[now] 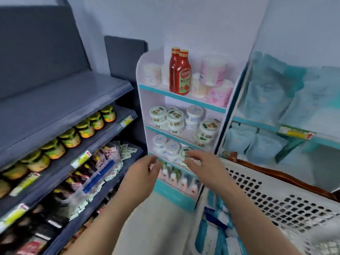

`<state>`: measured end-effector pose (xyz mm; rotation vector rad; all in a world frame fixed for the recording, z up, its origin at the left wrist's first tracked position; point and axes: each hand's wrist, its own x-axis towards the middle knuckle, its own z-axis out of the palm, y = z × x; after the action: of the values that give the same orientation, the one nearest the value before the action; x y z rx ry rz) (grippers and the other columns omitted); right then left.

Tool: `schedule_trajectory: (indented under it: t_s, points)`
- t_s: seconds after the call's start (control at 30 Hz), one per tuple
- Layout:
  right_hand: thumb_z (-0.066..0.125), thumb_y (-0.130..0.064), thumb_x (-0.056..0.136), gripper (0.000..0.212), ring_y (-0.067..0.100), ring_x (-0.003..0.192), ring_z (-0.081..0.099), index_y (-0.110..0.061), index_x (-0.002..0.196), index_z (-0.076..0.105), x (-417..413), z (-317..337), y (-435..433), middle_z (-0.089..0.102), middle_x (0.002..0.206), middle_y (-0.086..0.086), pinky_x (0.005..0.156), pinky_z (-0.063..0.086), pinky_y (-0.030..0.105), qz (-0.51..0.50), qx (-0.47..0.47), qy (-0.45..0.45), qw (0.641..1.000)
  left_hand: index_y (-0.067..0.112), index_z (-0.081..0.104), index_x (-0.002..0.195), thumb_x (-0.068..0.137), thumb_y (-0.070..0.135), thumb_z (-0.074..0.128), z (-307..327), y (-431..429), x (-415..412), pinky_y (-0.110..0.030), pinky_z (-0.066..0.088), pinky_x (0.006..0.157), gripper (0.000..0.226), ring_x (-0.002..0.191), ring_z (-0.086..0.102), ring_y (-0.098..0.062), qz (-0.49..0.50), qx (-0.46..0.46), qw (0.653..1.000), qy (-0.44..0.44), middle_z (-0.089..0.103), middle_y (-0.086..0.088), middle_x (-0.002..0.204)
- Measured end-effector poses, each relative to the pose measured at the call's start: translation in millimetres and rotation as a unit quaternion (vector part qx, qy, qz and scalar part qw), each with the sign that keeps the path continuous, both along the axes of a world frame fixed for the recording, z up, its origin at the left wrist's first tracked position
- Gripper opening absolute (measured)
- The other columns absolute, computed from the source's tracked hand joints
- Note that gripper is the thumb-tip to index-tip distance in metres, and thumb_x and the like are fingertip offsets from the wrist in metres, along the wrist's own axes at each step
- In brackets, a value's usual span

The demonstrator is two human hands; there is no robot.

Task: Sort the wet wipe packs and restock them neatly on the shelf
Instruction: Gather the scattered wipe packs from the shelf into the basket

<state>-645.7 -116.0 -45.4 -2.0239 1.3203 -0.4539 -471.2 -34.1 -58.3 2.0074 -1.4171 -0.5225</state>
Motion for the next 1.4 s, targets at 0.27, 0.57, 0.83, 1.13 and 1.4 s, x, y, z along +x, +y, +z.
schedule_trajectory:
  t_s: [0.27,0.57,0.83,1.13,1.4]
  points:
    - [0.055,-0.033,0.095,0.040,0.006,0.125,0.048,-0.022,0.133,0.055,255.1,56.3,55.3,0.056,0.135,-0.009,0.094,0.031,0.013,0.238,-0.085,-0.054,0.966,0.019,0.062,0.121,0.093,0.037,0.054,47.7,109.7,221.8,-0.032,0.048,0.092,0.034,0.111,0.061,-0.018,0.201,-0.054,0.969,-0.132,0.066,0.002,0.121]
    - [0.057,-0.031,0.093,0.046,0.013,0.127,0.047,-0.023,0.138,0.050,490.5,55.7,133.9,0.050,0.142,-0.004,0.102,0.036,0.026,0.395,-0.090,-0.016,0.914,0.015,0.055,0.130,0.093,0.039,0.055,45.2,248.9,402.8,-0.038,0.046,0.092,0.044,0.110,0.057,-0.027,0.405,0.033,0.900,-0.155,0.056,-0.005,0.133]
    - [0.069,-0.034,0.085,0.081,0.018,0.143,0.024,-0.021,0.151,0.024,593.7,29.5,132.8,0.020,0.158,0.001,0.113,0.026,0.029,0.497,-0.072,0.140,0.854,0.019,0.032,0.143,0.073,0.072,0.060,28.8,257.2,485.1,-0.042,0.038,0.101,0.093,0.129,0.039,-0.032,0.494,0.209,0.832,-0.139,0.045,-0.009,0.139]
    - [0.077,-0.060,0.062,0.084,0.022,0.124,0.029,-0.033,0.131,0.038,643.6,18.1,103.0,0.027,0.138,0.002,0.097,0.034,0.033,0.531,-0.103,0.230,0.809,0.025,0.046,0.104,0.063,0.059,0.079,29.5,243.4,502.0,-0.032,0.041,0.077,0.062,0.103,0.059,-0.024,0.536,0.199,0.820,-0.039,0.064,0.001,0.113]
    - [0.082,-0.041,0.069,0.044,0.011,0.060,0.043,-0.021,0.098,0.056,665.3,26.6,76.2,0.049,0.085,-0.008,0.053,0.034,0.025,0.584,0.006,0.134,0.800,0.020,0.048,0.086,0.069,0.023,0.085,50.0,241.7,502.2,-0.030,0.042,0.059,0.040,0.072,0.056,-0.017,0.576,0.046,0.815,0.025,0.061,0.007,0.081]
